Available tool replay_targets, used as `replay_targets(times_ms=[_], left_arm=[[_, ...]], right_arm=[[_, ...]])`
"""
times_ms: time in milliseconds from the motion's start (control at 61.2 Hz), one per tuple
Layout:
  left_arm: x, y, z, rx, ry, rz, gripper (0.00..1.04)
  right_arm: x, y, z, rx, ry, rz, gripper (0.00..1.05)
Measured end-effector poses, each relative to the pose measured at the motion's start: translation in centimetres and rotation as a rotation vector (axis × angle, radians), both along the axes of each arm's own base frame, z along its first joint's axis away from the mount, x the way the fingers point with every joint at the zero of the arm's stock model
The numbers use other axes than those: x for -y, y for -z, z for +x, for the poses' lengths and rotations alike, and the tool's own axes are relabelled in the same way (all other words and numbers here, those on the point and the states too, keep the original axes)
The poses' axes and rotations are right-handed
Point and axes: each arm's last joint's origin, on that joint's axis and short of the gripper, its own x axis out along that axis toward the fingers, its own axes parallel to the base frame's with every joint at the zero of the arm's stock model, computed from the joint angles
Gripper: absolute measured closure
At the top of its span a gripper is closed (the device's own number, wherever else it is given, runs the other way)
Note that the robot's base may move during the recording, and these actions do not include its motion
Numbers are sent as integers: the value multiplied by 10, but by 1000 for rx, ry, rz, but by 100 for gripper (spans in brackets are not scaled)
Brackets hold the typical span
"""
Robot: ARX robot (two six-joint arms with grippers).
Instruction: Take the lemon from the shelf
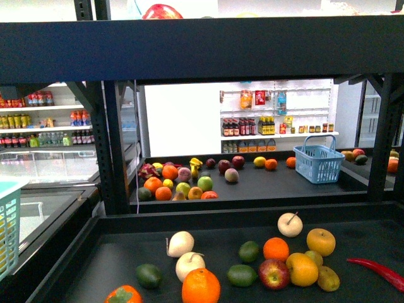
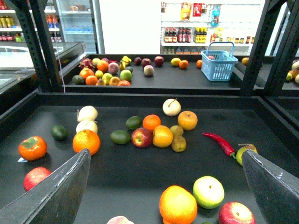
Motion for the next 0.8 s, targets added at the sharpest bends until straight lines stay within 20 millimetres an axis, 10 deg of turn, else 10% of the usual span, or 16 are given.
replay_targets(times_ms=[131,800], left_arm=[[0,1,-1,-5,10,4,5],[2,18,-9,-62,14,-22,8]], right_arm=[[0,0,0,0,0,0,7],[0,0,0,0,0,0,7]])
